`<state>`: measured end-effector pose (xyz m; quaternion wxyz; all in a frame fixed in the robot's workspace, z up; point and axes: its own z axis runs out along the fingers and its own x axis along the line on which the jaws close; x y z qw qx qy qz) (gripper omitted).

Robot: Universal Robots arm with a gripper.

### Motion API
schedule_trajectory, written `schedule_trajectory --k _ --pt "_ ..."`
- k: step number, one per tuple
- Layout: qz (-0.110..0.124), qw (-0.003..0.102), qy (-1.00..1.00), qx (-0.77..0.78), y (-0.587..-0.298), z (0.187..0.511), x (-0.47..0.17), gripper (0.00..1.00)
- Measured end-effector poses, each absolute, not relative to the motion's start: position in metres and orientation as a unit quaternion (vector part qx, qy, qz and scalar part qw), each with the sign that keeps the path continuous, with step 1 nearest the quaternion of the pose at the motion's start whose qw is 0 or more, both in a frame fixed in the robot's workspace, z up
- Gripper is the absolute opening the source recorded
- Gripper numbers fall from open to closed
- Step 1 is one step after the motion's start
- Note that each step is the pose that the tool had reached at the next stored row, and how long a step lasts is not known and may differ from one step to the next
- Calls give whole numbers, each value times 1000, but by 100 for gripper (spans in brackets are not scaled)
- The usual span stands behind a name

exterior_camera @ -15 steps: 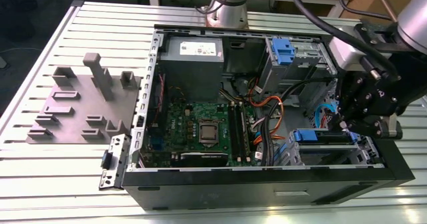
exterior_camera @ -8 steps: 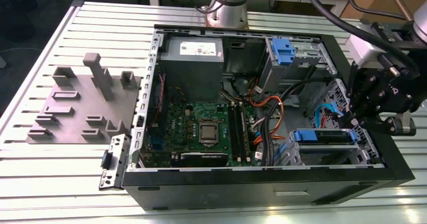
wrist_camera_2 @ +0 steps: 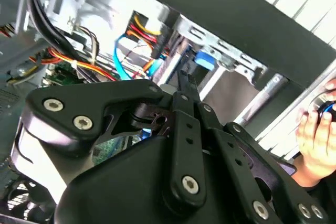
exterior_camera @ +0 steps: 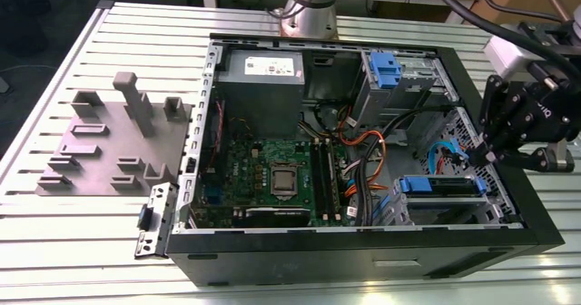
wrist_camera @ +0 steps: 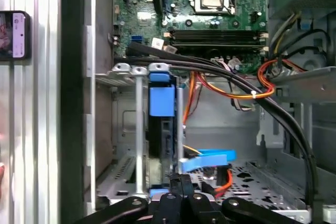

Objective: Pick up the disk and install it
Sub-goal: 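Insert the first disk wire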

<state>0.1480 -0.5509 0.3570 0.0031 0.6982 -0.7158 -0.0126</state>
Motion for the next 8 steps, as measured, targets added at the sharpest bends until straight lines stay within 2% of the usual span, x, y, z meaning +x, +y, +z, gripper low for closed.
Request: schedule_trajectory --k 8 --pt "-17 7 -716 698 -534 357 158 11"
